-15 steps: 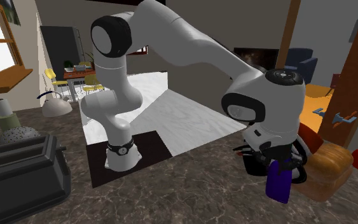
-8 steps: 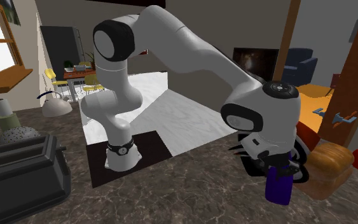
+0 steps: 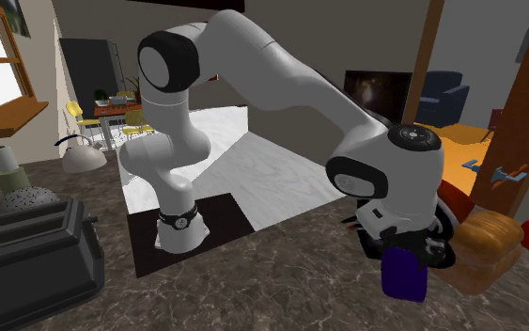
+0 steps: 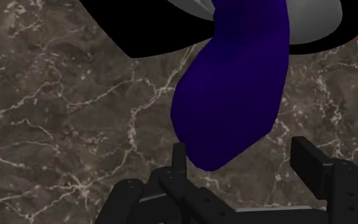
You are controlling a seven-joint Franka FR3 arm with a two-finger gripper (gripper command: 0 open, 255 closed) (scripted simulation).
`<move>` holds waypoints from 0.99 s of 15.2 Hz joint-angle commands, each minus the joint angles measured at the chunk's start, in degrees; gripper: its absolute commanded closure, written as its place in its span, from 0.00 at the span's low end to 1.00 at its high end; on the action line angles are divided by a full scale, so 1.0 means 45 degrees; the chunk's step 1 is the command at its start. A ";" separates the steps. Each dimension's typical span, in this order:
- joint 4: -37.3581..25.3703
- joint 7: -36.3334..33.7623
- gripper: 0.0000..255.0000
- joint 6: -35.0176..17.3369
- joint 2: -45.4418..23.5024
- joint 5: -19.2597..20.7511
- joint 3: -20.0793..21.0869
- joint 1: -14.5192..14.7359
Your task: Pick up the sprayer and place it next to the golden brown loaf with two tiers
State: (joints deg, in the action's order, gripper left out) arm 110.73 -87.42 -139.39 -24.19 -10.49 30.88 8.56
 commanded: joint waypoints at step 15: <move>-0.0085 0.0301 0.00 0.1277 0.1153 -0.0495 0.0215 -0.0598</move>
State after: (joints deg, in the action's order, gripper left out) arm 110.35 -86.07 -133.66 -19.01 -12.72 31.85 5.88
